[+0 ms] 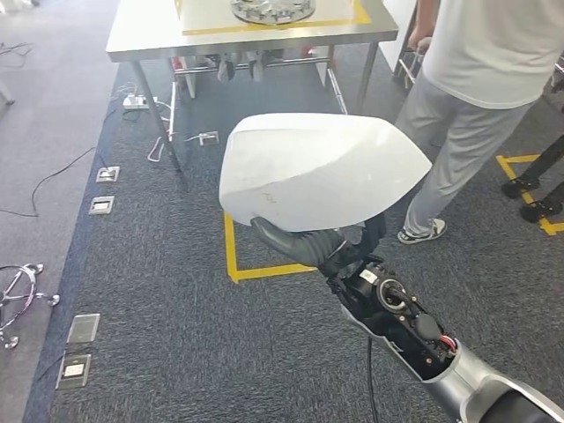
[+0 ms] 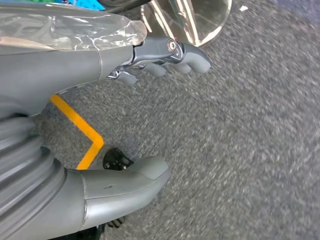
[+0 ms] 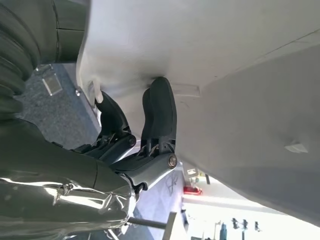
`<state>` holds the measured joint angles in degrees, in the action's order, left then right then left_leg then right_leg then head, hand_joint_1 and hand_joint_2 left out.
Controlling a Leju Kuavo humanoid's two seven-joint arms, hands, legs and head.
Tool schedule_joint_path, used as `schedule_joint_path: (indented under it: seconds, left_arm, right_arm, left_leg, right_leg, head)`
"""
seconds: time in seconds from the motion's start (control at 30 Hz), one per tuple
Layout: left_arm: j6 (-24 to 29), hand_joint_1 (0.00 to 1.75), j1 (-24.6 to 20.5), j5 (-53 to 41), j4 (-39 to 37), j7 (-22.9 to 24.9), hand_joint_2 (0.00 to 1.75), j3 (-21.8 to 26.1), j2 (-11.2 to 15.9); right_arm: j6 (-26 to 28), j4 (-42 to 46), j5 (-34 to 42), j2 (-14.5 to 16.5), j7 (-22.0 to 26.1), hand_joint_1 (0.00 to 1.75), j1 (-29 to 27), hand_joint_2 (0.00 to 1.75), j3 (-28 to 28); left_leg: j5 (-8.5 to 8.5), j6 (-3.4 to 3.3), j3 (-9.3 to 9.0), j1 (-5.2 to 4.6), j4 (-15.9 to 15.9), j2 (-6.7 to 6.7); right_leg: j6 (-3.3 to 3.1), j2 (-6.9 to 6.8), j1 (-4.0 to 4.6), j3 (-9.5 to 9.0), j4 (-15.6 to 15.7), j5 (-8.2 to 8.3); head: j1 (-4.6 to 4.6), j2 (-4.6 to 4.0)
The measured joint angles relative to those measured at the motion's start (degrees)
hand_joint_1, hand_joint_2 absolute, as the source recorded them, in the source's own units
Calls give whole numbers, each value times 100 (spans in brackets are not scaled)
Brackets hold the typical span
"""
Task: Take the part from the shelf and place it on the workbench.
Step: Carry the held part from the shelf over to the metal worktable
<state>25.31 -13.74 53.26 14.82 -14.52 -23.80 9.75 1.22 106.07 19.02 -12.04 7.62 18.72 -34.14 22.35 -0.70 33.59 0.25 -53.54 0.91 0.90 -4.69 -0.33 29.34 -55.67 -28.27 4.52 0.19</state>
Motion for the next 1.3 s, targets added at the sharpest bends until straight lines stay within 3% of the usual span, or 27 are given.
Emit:
schedule_joint_path:
  seconds: [0.03, 0.1, 0.13, 0.17, 0.2, 0.3, 0.37, 0.43, 0.47, 0.53, 0.6, 0.67, 0.7, 0.73, 0.8, 0.87, 1.0, 1.3]
  left_arm:
    - [2, 0, -4, -1, 0, 0, 175, 0, -3]
    - [2, 0, -14, -1, 0, 0, 175, 0, -12]
    - [2, 0, -16, -2, 0, 0, 175, 0, -20]
    - [2, 0, -13, -2, 0, 1, 175, 0, -27]
    - [2, 0, -10, -2, 0, 1, 175, 0, -35]
    - [-5, 0, -10, -13, 0, 7, 175, -1, -50]
    - [-13, 0, -17, -38, 0, 26, 175, -2, -47]
    - [-12, 0, -21, -73, 0, 66, 175, -4, -42]
    - [-8, 0, -22, -91, 0, 87, 175, -7, -43]
    - [9, 0, -56, -126, 0, 121, 175, -18, -39]
    - [25, 0, -112, -167, 0, 155, 175, -31, -41]
    - [28, 0, -142, -195, 0, 194, 175, -40, -57]
    - [28, 0, -144, -199, 0, 209, 175, -43, -62]
    - [28, 0, -148, -202, 0, 218, 175, -44, -62]
    - [27, 0, -168, -202, 0, 224, 175, -44, -50]
    - [26, 0, -196, -196, 0, 224, 175, -45, -43]
    - [-14, 0, -189, -140, 0, 248, 175, -46, -43]
    - [-98, 0, -187, -101, 0, 298, 175, -46, -42]
  right_arm:
    - [0, 2, 0, -1, 1, 175, -3, 175, 9]
    - [0, 1, 0, -2, 0, 175, -25, 175, 17]
    - [0, 0, 0, -2, -4, 175, -45, 175, 17]
    - [1, 0, 0, -2, -7, 175, -61, 175, 17]
    - [3, 0, 0, -2, -8, 175, -71, 175, 17]
    - [36, 1, -8, -7, -24, 175, -73, 175, 29]
    - [76, 4, -30, -11, -45, 175, -80, 175, 37]
    - [130, 21, -60, -12, -79, 175, -94, 175, 39]
    - [163, 34, -71, -13, -104, 175, -99, 175, 42]
    - [229, 64, -85, -16, -153, 175, -108, 175, 56]
    - [278, 85, -102, -18, -199, 175, -134, 175, 67]
    - [303, 92, -113, -18, -226, 175, -171, 175, 67]
    - [310, 94, -114, -18, -231, 175, -184, 175, 68]
    - [316, 97, -115, -18, -232, 175, -190, 175, 68]
    - [322, 116, -117, -18, -231, 175, -191, 175, 70]
    - [321, 137, -119, -18, -233, 175, -190, 175, 72]
    - [328, 140, -88, -19, -241, 175, -180, 175, 74]
    - [337, 140, 4, -18, -257, 175, -151, 175, 72]
  left_leg:
    - [-9, -25, -23, 21, 22, -53]
    - [-5, -52, -31, 22, 25, -170]
    - [-3, -58, -33, 20, 23, -238]
    - [-2, -59, -36, 19, 19, -311]
    - [0, -56, -41, 20, 12, -384]
    - [27, -14, -39, 20, -48, -578]
    - [28, 36, 19, 13, -94, -660]
    - [0, 98, 69, 21, -99, -730]
    - [12, 127, 82, 25, -120, -704]
    - [208, 183, 237, 21, -449, -483]
    - [573, 228, 624, 28, -1232, -220]
    - [734, 249, 920, 42, -1811, -147]
    - [652, 247, 899, 45, -1769, -138]
    - [482, 235, 752, 47, -1482, -134]
    - [139, 187, 292, 34, -612, -112]
    - [39, 134, 48, 8, -133, -100]
    - [56, 135, 22, 8, -78, -126]
    - [76, 69, 22, -10, -87, -134]
  right_leg:
    - [19, 141, -11, 115, -272, -159]
    - [45, 390, -26, 498, -1119, -543]
    - [57, 431, -27, 676, -1474, -655]
    - [65, 447, -27, 771, -1633, -653]
    - [66, 455, -29, 756, -1556, -533]
    - [47, 638, -61, 283, -393, 100]
    - [20, 780, -80, 105, 26, 205]
    - [-32, 764, -75, 77, 58, 197]
    - [-62, 735, -74, 63, 75, 213]
    - [-124, 663, -82, 37, 112, 241]
    - [-160, 587, -70, 36, 120, 245]
    - [-170, 523, -60, 42, 119, 240]
    - [-171, 501, -60, 42, 119, 238]
    - [-167, 487, -61, 37, 119, 235]
    - [-142, 468, -47, 33, 115, 219]
    - [-94, 455, -27, 41, 112, 198]
    - [-198, 441, -6, 24, 113, 157]
    - [-49, 439, -21, -27, 203, 191]
  head:
    - [15, 0]
    - [44, -1]
    - [51, 0]
    - [56, -1]
    - [62, 0]
    - [96, 0]
    - [93, 1]
    - [76, 1]
    - [71, 1]
    - [25, 1]
    - [-24, 1]
    - [-30, 1]
    - [-32, 1]
    - [-33, 1]
    - [-37, 1]
    - [-28, 1]
    - [-6, 1]
    - [-4, 1]
